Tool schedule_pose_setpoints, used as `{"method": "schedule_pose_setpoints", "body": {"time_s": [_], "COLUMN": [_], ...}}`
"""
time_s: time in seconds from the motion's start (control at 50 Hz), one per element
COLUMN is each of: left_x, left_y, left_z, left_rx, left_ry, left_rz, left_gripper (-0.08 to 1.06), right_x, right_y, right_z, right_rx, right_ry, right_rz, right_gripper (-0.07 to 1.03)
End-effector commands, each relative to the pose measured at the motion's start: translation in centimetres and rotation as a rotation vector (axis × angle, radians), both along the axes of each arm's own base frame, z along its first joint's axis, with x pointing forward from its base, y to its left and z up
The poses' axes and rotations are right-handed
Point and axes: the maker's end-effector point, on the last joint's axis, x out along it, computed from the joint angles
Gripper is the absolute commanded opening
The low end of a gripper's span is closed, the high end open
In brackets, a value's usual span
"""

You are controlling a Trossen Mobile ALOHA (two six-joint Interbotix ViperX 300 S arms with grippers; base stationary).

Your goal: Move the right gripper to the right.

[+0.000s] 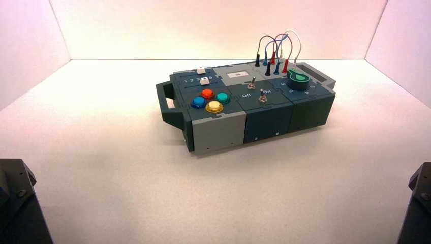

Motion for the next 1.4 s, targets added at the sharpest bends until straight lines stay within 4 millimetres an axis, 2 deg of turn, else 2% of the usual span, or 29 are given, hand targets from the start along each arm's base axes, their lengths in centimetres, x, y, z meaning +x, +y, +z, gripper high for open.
{"method": "schedule_pose_setpoints", "body": {"time_s": [0.02, 0.24, 0.42, 0.8, 1.06, 1.4], "left_x": [0.3, 0.3, 0.3, 0.1, 0.0, 0.0], "left_y": [0.1, 0.1, 0.1, 0.0, -0.1, -0.2], "left_z": [1.2, 1.3, 1.3, 1.3, 1.4, 1.3], "left_rx": [0.002, 0.002, 0.003, 0.004, 0.003, 0.003], "left_ry": [-0.02, -0.022, -0.017, -0.004, -0.004, 0.0], "left_rz": [0.005, 0.005, 0.004, -0.001, -0.007, -0.009], "left_gripper": [-0.03, -0.03, -0.03, -0.03, -0.03, -0.03], "right_x": [1.6, 2.6, 3.3, 4.4, 5.5, 5.5], "right_y": [-2.0, -5.6, -8.2, -12.0, -13.0, -13.0], "right_z": [2.5, 3.4, 2.6, 1.7, 1.8, 1.2], "right_rx": [-0.007, -0.018, -0.015, -0.029, -0.076, -0.075], "right_ry": [-0.027, -0.02, 0.022, 0.096, 0.154, 0.167], "right_rz": [-0.087, -0.233, -0.328, -0.442, -0.45, -0.45], "right_gripper": [-0.02, -0.02, -0.02, -0.02, -0.02, -0.02]}}
